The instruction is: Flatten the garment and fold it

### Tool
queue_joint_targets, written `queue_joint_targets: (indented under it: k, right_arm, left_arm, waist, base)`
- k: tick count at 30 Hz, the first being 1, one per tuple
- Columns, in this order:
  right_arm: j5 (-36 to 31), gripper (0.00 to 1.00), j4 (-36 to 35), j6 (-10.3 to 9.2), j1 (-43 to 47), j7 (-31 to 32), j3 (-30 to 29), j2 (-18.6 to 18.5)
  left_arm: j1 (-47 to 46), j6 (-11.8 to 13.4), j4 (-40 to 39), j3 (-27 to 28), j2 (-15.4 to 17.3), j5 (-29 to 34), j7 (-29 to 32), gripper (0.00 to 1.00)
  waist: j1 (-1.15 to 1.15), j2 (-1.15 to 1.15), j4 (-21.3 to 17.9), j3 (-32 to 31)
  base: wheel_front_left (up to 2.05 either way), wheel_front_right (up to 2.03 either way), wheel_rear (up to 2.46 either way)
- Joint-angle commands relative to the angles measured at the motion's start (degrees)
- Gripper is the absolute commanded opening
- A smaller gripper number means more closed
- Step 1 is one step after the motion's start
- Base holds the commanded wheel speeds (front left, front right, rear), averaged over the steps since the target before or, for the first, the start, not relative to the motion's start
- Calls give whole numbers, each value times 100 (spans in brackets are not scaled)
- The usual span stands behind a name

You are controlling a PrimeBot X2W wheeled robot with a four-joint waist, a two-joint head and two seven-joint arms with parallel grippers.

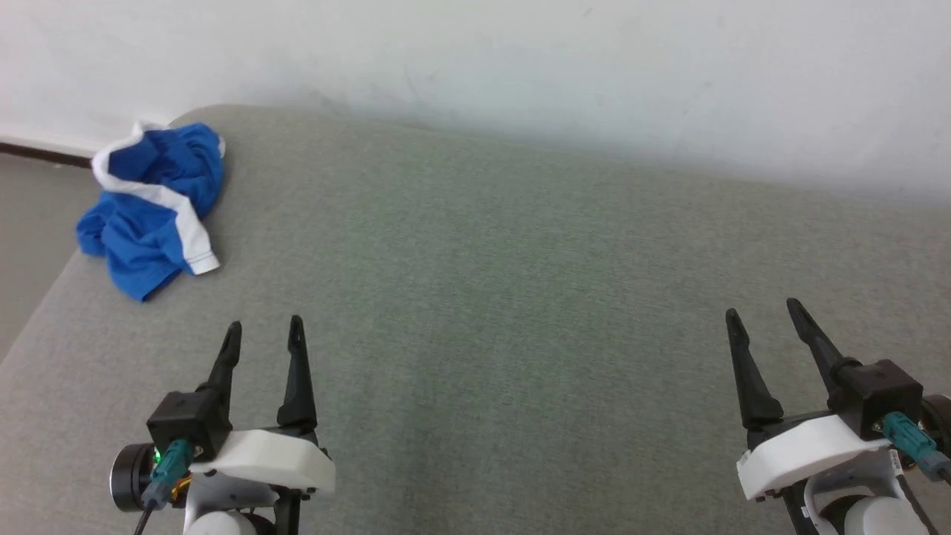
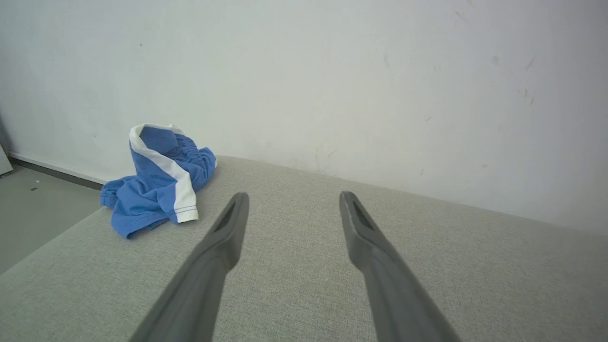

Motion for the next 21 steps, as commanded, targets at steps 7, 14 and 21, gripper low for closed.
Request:
queue_joint_targets:
  k: [7,14,21]
  right_arm:
    - [-65,100,-103,-3,26,-69,41,12]
    - [-90,100,-158,-3,26,-102,74,13]
    - [-79,100,-246,-4,12,-123,131,14]
  left_arm:
    - [-99,77,-12,51,-8,-145,-131,100]
    - [-101,107,0,54,-8,-236,-215,100]
    - [-111,160,-21,86,-9,-336,-299,100]
  waist:
    - [0,0,484,71]
    - [0,0,827,114]
    - [0,0,1102,179]
  base:
    - [0,0,0]
    - [0,0,0]
    - [-1,-1,-1]
